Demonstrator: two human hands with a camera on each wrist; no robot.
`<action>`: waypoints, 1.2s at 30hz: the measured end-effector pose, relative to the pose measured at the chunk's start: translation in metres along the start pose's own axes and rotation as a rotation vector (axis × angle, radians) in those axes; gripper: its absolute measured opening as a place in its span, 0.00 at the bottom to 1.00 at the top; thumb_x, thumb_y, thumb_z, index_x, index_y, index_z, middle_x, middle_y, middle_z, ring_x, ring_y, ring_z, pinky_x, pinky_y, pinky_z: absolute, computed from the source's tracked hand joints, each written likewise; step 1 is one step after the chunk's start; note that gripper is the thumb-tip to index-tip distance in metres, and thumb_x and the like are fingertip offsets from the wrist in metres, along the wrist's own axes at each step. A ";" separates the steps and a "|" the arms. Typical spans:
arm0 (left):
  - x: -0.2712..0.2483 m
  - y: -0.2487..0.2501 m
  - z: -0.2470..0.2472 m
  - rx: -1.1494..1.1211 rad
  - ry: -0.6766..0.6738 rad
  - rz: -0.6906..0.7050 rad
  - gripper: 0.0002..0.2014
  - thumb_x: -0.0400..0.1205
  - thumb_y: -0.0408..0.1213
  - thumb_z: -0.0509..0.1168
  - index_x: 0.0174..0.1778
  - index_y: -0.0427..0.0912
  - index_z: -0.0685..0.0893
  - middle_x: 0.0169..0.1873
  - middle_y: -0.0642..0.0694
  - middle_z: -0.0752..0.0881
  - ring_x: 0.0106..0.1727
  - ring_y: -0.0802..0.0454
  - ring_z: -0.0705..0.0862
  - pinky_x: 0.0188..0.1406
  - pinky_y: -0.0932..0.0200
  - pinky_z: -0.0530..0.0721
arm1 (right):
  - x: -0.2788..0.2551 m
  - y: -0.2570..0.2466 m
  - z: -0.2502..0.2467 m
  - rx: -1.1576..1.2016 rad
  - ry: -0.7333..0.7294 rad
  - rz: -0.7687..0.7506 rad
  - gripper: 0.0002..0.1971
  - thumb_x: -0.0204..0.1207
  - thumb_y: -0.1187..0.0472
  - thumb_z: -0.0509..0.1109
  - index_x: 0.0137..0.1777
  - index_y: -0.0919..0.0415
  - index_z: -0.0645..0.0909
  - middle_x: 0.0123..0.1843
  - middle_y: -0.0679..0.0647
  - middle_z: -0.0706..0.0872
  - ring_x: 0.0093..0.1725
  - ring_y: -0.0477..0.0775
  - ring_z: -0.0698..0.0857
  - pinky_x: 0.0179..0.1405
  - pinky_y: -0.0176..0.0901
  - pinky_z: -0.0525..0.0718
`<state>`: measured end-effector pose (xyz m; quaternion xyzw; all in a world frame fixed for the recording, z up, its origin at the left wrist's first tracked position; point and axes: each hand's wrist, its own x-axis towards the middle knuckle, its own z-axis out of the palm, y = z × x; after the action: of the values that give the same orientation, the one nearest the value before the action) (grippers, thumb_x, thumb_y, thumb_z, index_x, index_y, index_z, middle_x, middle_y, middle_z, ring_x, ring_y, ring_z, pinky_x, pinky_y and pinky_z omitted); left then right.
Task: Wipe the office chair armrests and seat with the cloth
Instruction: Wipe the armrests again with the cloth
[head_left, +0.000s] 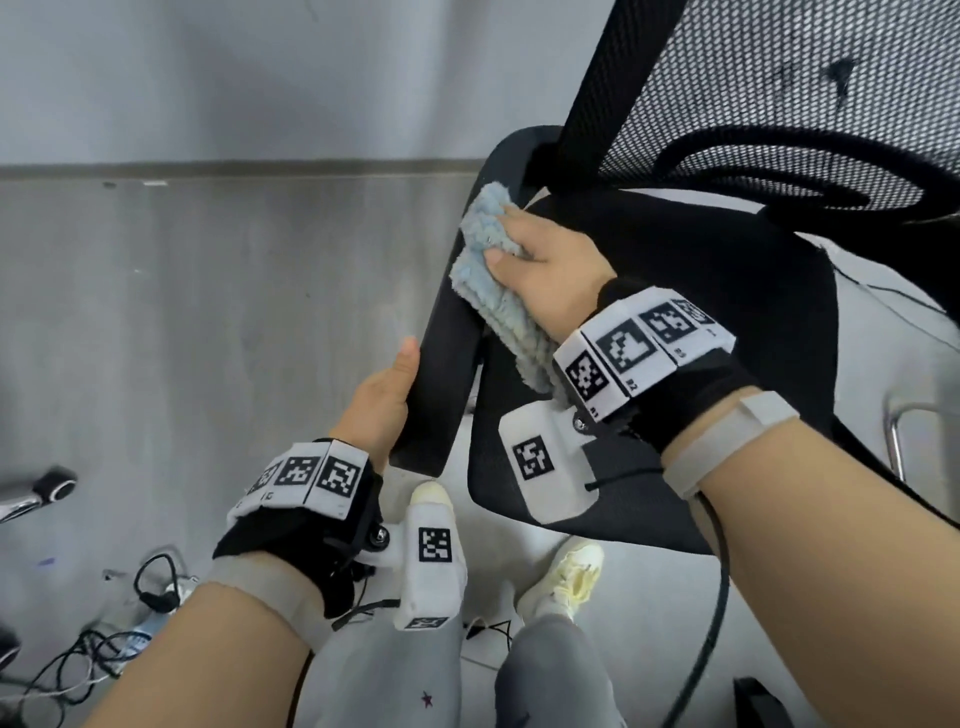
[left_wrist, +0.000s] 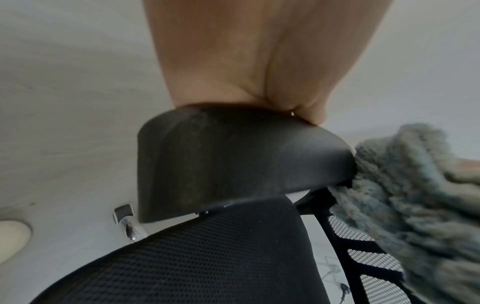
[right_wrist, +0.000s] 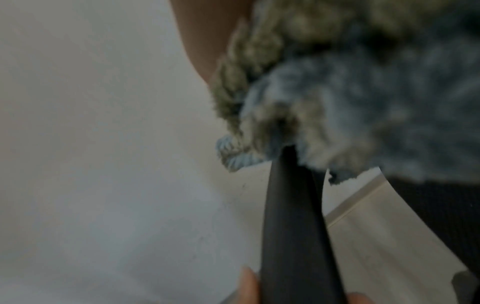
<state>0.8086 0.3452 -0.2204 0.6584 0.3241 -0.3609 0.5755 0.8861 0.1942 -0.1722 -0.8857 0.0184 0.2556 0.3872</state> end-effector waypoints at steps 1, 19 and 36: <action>-0.002 0.001 0.003 0.041 0.053 0.008 0.30 0.83 0.58 0.46 0.52 0.38 0.84 0.54 0.38 0.85 0.59 0.42 0.83 0.63 0.49 0.78 | -0.005 0.002 0.000 0.080 -0.026 -0.001 0.18 0.80 0.59 0.60 0.70 0.57 0.74 0.75 0.56 0.74 0.73 0.59 0.71 0.74 0.52 0.67; -0.051 0.021 0.166 0.334 0.539 0.508 0.22 0.77 0.44 0.61 0.69 0.51 0.73 0.71 0.46 0.71 0.73 0.48 0.70 0.76 0.46 0.64 | -0.160 0.164 -0.072 0.627 0.285 0.014 0.17 0.73 0.54 0.59 0.59 0.54 0.81 0.50 0.50 0.85 0.52 0.51 0.83 0.62 0.52 0.80; -0.068 0.001 0.416 0.436 -0.424 0.340 0.19 0.86 0.46 0.49 0.74 0.52 0.68 0.73 0.54 0.72 0.72 0.58 0.72 0.69 0.58 0.73 | -0.251 0.349 -0.157 0.201 0.634 0.524 0.25 0.82 0.54 0.55 0.78 0.40 0.56 0.71 0.57 0.73 0.66 0.66 0.73 0.67 0.55 0.69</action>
<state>0.7310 -0.0681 -0.1945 0.7209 -0.0021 -0.4494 0.5277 0.6564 -0.2004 -0.2013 -0.8438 0.3858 0.0571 0.3686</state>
